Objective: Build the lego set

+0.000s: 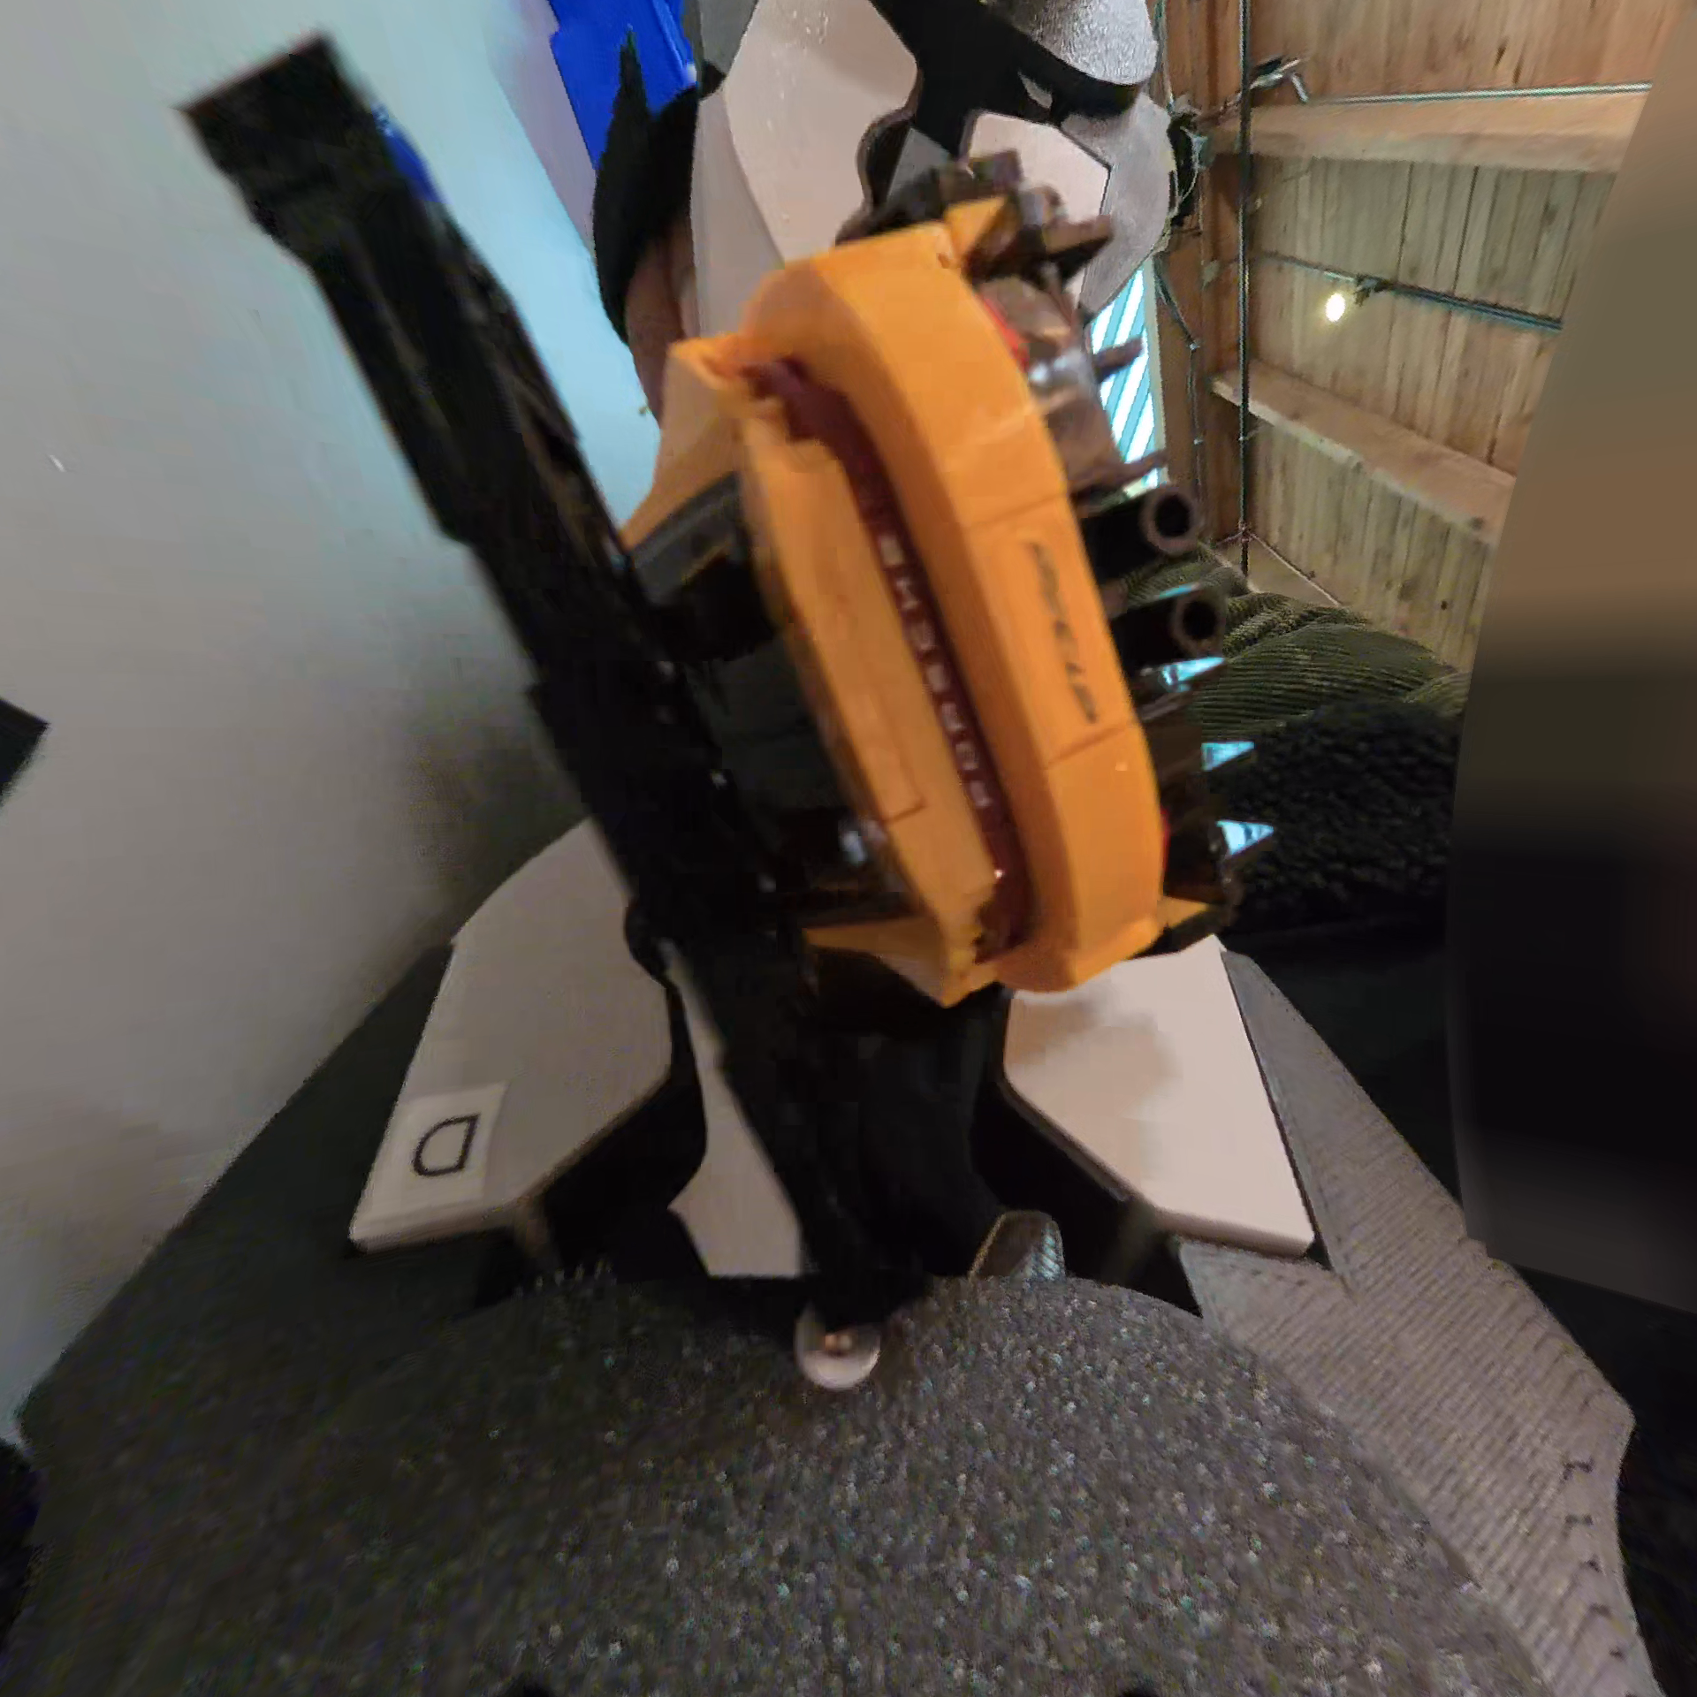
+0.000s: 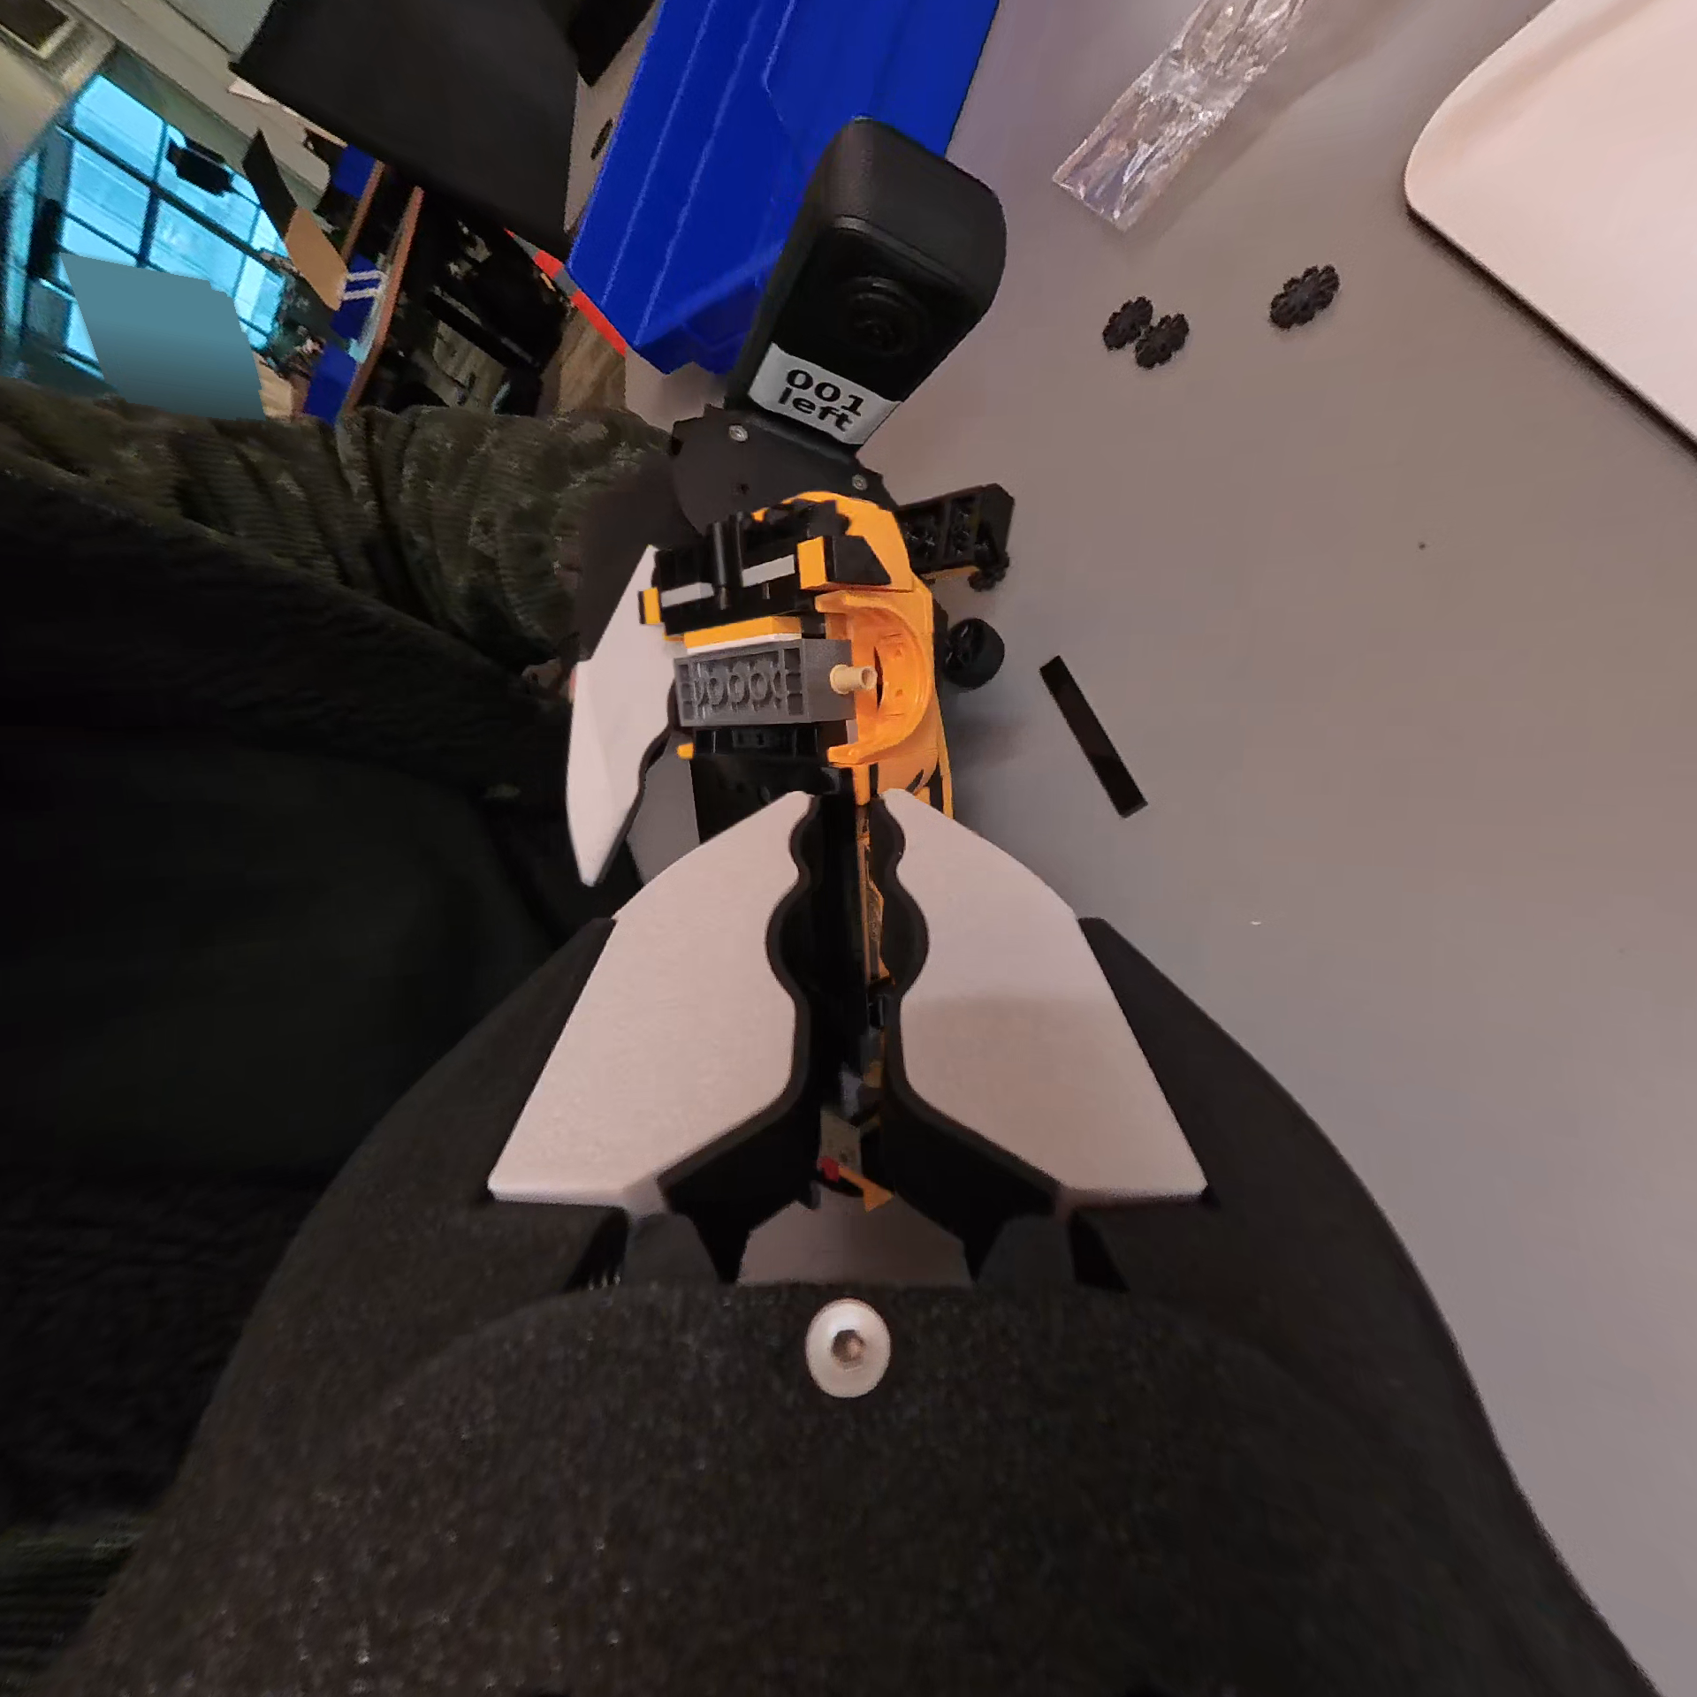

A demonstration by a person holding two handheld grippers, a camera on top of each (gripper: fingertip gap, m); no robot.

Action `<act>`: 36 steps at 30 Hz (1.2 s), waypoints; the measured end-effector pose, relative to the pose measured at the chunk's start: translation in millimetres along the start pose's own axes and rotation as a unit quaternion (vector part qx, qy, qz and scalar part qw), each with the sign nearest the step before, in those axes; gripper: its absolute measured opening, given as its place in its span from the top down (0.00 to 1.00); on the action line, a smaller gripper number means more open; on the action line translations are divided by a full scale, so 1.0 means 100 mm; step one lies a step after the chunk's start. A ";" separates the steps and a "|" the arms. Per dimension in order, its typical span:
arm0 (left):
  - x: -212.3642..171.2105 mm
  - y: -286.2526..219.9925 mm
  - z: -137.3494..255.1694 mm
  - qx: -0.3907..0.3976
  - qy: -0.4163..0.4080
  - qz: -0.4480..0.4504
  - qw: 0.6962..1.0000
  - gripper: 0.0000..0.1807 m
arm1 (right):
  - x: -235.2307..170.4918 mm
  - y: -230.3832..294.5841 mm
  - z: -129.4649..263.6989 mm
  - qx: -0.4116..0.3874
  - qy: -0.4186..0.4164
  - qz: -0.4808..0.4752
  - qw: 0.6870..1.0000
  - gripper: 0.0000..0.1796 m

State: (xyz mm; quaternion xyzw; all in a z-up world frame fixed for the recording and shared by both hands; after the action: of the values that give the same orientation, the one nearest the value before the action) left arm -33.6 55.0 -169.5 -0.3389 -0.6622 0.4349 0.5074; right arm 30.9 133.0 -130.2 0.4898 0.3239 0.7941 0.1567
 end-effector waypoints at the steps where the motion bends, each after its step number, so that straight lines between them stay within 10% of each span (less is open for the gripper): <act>1: 0.01 0.00 0.00 -0.002 -0.004 -0.001 1.000 0.62 | 0.02 0.01 0.00 -0.001 -0.001 0.005 1.000 0.95; 18: 0.04 0.04 0.06 -0.027 -0.045 -0.001 0.999 0.65 | 0.07 0.08 -0.03 -0.042 -0.014 0.089 0.995 0.90; 27: 0.08 0.02 0.08 -0.036 -0.063 -0.001 0.997 0.65 | -0.18 0.35 -0.01 -0.190 0.048 0.235 0.952 0.58; 36: 0.09 0.00 0.04 -0.007 -0.066 -0.025 0.997 0.65 | -0.32 0.32 -0.26 -0.257 0.032 0.266 0.929 0.61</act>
State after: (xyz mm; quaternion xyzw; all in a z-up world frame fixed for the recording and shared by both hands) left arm -40.0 62.0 -167.0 -0.2962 -0.7054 0.4393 0.4707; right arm 25.1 81.9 -139.2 0.4755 -0.0283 0.8778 0.0501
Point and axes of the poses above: each gripper's, where its closed fingertips meet, z back along the fingers, x out of its top, y = z × x across the jaws, the point moved 5 cm from there along z, back along the fingers, and after that the axes turned 12 degrees about -y, right-handed, at the moved point
